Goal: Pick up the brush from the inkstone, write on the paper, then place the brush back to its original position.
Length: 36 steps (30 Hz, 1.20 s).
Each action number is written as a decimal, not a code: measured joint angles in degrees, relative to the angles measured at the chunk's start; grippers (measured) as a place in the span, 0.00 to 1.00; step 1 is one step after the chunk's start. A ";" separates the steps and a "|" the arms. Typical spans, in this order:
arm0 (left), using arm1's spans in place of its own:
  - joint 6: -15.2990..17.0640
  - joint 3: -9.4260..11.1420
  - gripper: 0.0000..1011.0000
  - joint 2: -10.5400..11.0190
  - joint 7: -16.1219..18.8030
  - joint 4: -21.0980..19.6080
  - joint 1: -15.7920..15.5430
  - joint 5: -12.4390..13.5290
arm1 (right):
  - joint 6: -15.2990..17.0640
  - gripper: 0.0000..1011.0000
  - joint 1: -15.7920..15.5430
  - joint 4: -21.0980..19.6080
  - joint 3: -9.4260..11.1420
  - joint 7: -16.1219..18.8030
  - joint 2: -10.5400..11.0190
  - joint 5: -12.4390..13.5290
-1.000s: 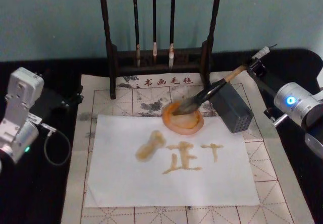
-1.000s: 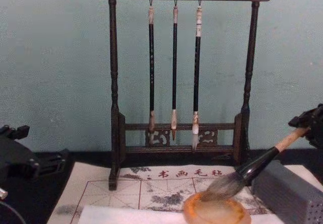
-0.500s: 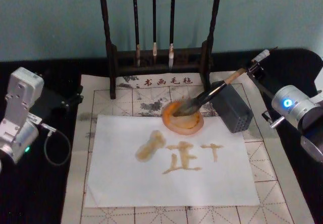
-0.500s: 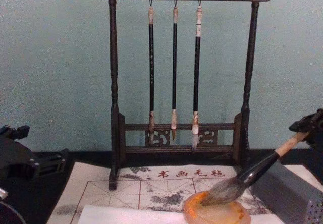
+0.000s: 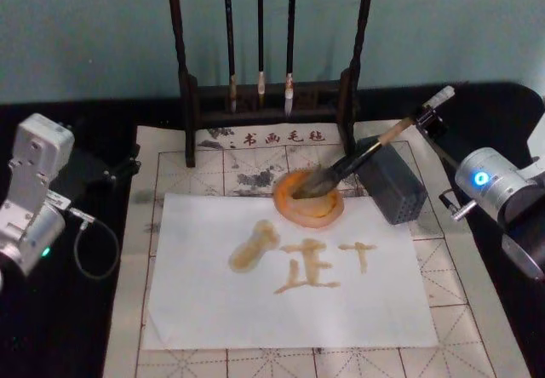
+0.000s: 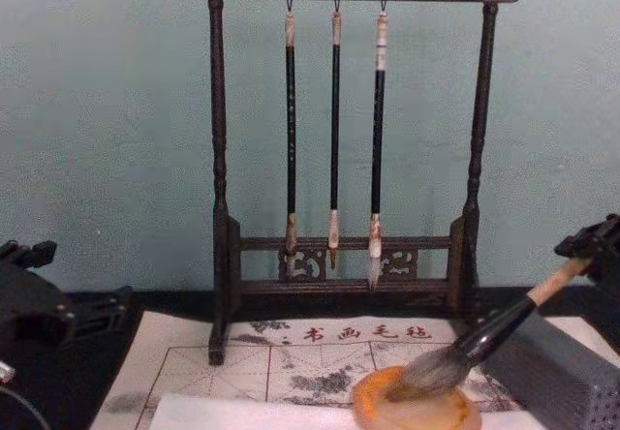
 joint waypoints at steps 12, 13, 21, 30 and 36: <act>0.00 0.00 0.99 0.00 0.00 0.00 0.00 0.00 | -1.40 0.18 0.06 0.08 -1.64 -0.25 0.82 1.01; 0.00 0.00 0.99 0.00 0.00 0.00 0.00 0.00 | -1.47 0.18 0.08 0.09 -1.74 -0.28 0.87 1.11; 0.00 0.00 0.99 0.00 0.00 0.00 0.00 0.01 | -2.23 0.18 0.29 0.29 -2.78 -0.63 1.35 1.77; 0.00 0.00 0.99 0.00 0.00 0.00 0.00 0.00 | -2.95 0.18 0.53 0.59 -3.88 -1.09 1.98 2.67; 0.00 0.00 0.99 0.00 0.00 0.00 0.00 0.00 | -3.43 0.18 0.61 0.64 -4.53 -1.36 2.42 3.39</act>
